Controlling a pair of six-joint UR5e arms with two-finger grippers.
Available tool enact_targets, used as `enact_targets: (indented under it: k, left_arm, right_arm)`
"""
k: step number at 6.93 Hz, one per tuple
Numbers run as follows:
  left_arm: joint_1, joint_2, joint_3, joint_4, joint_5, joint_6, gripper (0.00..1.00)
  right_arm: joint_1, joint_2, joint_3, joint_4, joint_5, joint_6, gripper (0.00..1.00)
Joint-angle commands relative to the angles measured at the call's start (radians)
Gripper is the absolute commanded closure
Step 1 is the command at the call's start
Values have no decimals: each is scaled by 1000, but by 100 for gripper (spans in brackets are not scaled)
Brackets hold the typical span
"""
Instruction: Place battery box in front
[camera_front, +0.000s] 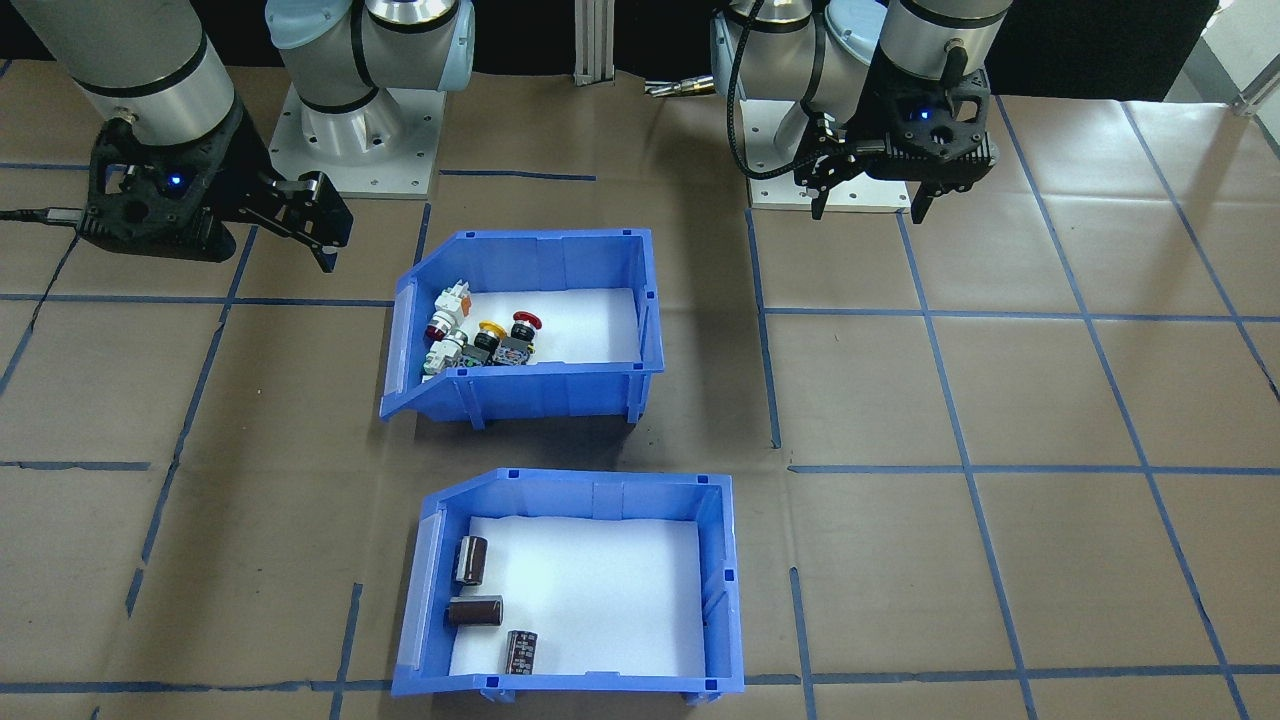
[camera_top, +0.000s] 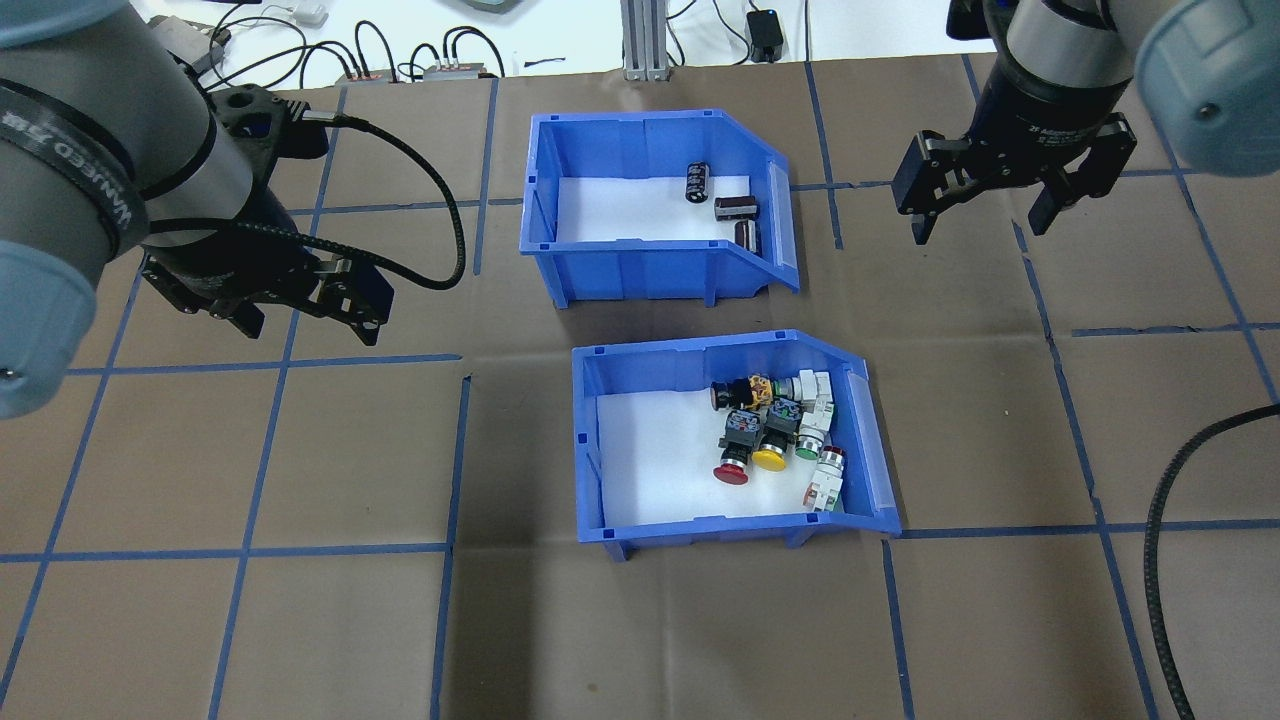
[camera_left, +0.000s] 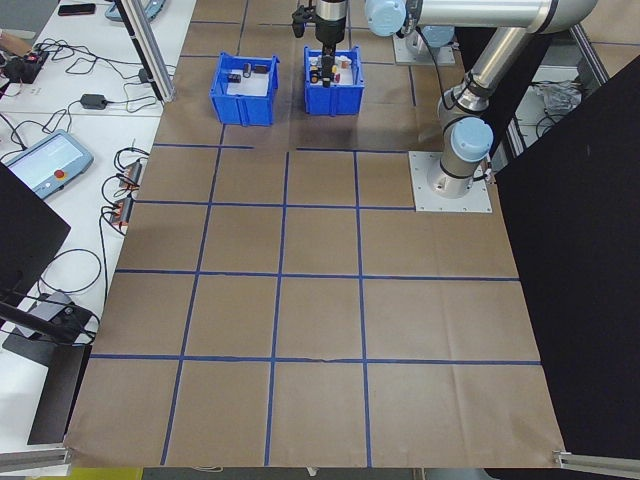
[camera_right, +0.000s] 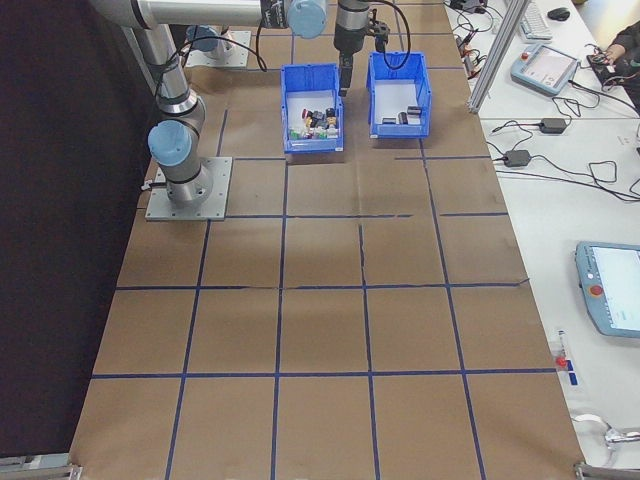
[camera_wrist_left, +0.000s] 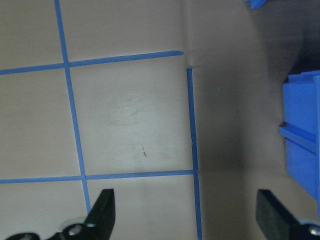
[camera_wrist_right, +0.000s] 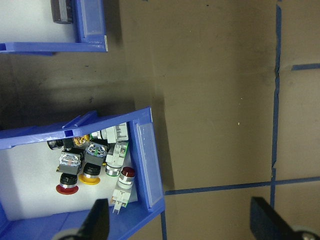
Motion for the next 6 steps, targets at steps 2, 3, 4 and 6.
enact_targets:
  k: [2,3,4,6]
  left_arm:
    - [0,0,-2,0,-2,-1,0]
    - [0,0,-3,0,-2,-2,0]
    - [0,0,-3,0,-5,-2,0]
    - [0,0,-3,0,-8,-5,0]
  right_arm:
    - [6,0,0,11,16,41,0]
    - [6,0,2,10,16,43,0]
    - [6,0,4,8,16,43,0]
    - [6,-3,7,8,16,41,0]
